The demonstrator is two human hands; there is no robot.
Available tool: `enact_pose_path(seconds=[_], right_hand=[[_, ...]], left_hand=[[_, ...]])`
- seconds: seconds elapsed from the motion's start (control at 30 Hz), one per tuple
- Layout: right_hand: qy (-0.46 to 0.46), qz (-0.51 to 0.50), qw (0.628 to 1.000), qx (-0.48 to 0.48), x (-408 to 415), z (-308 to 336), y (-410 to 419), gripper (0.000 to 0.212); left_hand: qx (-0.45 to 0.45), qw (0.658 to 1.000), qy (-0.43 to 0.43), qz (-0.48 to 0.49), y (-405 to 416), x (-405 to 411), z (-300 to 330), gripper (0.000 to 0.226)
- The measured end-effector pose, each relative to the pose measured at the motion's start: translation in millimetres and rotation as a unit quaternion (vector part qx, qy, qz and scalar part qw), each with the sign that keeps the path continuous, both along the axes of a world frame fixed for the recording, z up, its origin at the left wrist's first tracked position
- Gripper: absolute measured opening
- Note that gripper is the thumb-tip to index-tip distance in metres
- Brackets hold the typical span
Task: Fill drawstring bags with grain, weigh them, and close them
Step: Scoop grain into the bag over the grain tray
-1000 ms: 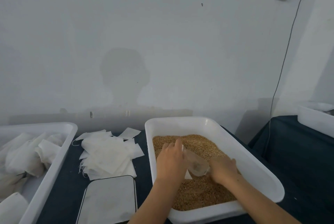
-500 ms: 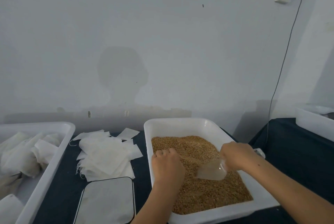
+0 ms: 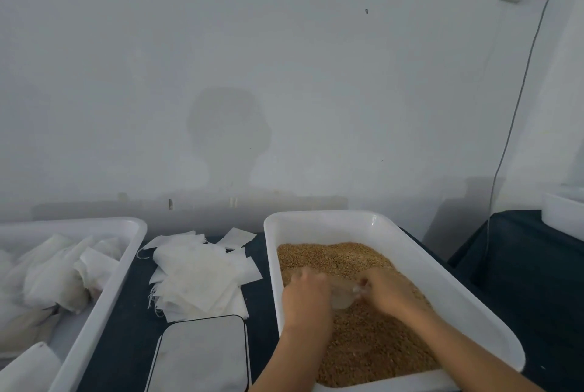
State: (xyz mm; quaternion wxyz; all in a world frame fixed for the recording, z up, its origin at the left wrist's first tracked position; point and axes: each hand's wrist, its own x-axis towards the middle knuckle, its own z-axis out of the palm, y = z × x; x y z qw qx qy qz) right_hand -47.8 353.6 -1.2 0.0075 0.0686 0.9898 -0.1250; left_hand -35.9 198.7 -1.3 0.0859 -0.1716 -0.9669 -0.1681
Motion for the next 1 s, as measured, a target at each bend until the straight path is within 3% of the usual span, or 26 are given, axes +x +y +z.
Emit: enact_pose_path(seconds=[0.17,0.37,0.63,0.8,1.0], right_hand=[[0.034,-0.005,0.998,-0.045,16,30,23,0.004],[0.011,0.005,1.000,-0.011,55,90,57,0.010],[-0.052,0.051,0.997,0.014,79,115,69,0.005],[-0.040,0.066,0.997,-0.008,78,118,71,0.007],[-0.064,0.065,0.995,0.037,73,123,67,0.009]], left_hand=[[0.026,0.999,0.015,-0.044,1,-4,1,0.032],[-0.014,0.994,0.046,-0.096,1,-10,1,0.040],[0.009,0.974,0.062,-0.217,6,-14,-7,0.020],[0.046,0.972,0.073,-0.219,6,-14,-11,0.024],[0.080,0.967,0.094,-0.221,8,-18,-14,0.010]])
